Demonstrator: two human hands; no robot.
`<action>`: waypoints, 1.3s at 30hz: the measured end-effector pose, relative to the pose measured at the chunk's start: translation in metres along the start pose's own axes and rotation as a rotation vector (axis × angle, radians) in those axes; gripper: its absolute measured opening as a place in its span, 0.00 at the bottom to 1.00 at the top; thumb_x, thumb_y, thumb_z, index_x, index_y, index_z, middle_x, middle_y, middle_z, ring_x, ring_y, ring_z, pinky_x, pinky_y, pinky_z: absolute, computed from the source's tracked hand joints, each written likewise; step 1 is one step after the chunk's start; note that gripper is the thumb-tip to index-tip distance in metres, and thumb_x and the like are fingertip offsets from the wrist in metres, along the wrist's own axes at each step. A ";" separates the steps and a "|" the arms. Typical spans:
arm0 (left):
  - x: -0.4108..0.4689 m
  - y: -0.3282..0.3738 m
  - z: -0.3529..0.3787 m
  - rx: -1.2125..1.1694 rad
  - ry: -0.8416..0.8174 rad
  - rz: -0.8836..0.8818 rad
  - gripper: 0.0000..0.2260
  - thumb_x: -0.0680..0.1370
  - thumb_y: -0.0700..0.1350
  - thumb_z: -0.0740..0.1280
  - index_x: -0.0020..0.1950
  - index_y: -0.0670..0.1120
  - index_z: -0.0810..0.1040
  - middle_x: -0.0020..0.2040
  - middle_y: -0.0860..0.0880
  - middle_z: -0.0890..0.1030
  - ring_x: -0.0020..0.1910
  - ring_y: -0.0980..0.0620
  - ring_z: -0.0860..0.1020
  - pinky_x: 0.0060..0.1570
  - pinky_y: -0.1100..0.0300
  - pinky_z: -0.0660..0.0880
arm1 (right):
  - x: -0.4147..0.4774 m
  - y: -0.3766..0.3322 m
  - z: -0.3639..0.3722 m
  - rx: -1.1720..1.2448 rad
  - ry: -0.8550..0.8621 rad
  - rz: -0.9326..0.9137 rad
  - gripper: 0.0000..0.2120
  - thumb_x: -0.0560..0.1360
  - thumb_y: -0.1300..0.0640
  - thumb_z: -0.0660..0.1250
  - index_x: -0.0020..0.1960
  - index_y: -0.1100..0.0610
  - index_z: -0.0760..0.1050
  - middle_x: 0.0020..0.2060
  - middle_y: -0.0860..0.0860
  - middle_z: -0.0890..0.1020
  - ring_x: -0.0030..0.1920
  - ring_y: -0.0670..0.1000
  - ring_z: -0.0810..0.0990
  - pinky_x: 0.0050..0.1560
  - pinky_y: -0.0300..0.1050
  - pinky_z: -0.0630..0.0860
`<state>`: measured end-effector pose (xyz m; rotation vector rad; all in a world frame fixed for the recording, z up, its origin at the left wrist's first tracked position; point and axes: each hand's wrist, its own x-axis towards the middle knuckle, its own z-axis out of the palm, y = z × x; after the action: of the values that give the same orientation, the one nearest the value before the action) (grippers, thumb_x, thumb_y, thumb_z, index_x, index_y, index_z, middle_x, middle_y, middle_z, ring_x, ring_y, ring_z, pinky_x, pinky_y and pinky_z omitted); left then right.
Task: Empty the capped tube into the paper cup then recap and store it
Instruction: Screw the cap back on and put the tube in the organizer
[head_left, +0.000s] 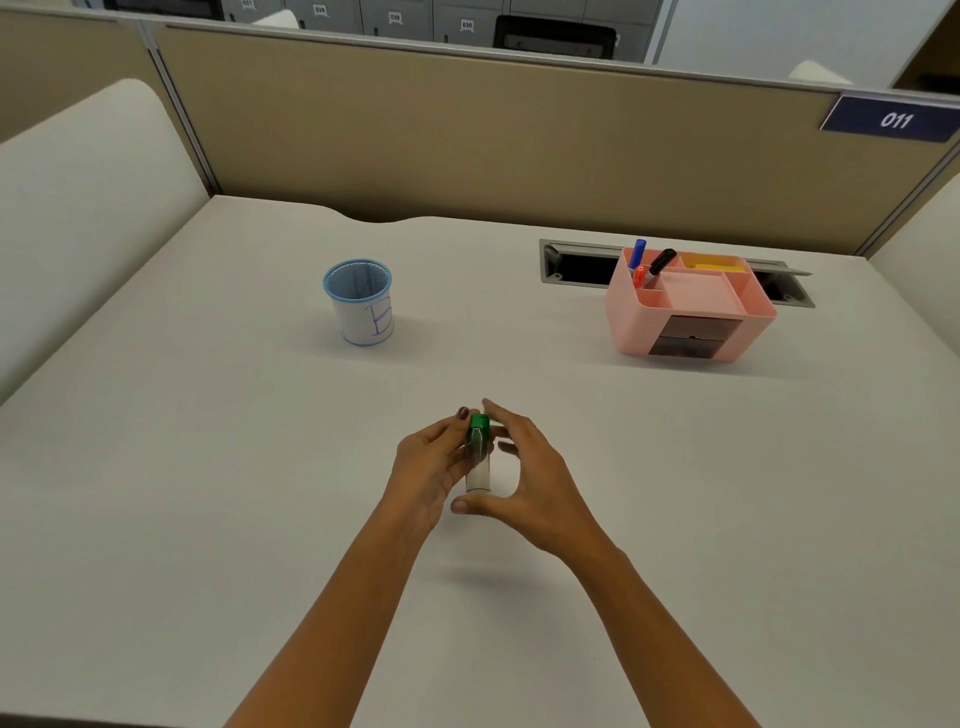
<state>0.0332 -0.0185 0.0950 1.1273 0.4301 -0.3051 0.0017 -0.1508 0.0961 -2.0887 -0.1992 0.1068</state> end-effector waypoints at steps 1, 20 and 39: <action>0.000 0.000 0.002 -0.027 0.023 0.011 0.14 0.77 0.44 0.66 0.59 0.38 0.79 0.53 0.39 0.83 0.53 0.43 0.82 0.55 0.52 0.78 | -0.001 0.001 0.002 0.050 0.024 0.033 0.45 0.64 0.50 0.80 0.74 0.48 0.60 0.67 0.43 0.69 0.63 0.42 0.71 0.61 0.32 0.70; 0.029 -0.031 0.063 0.651 0.113 0.471 0.20 0.78 0.55 0.62 0.69 0.50 0.70 0.69 0.50 0.72 0.66 0.53 0.71 0.63 0.62 0.65 | 0.006 0.027 -0.048 0.874 0.615 0.361 0.10 0.77 0.59 0.67 0.54 0.64 0.80 0.47 0.59 0.85 0.44 0.53 0.86 0.50 0.42 0.83; 0.112 -0.092 0.096 1.655 0.051 0.755 0.33 0.78 0.61 0.48 0.77 0.43 0.50 0.78 0.44 0.53 0.77 0.47 0.49 0.76 0.47 0.45 | 0.083 0.088 -0.196 0.106 1.213 0.308 0.13 0.73 0.57 0.73 0.56 0.58 0.81 0.50 0.53 0.85 0.41 0.43 0.81 0.40 0.23 0.75</action>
<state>0.1076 -0.1454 0.0018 2.7865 -0.3822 0.1305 0.1232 -0.3448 0.1189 -1.7287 0.8321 -0.9201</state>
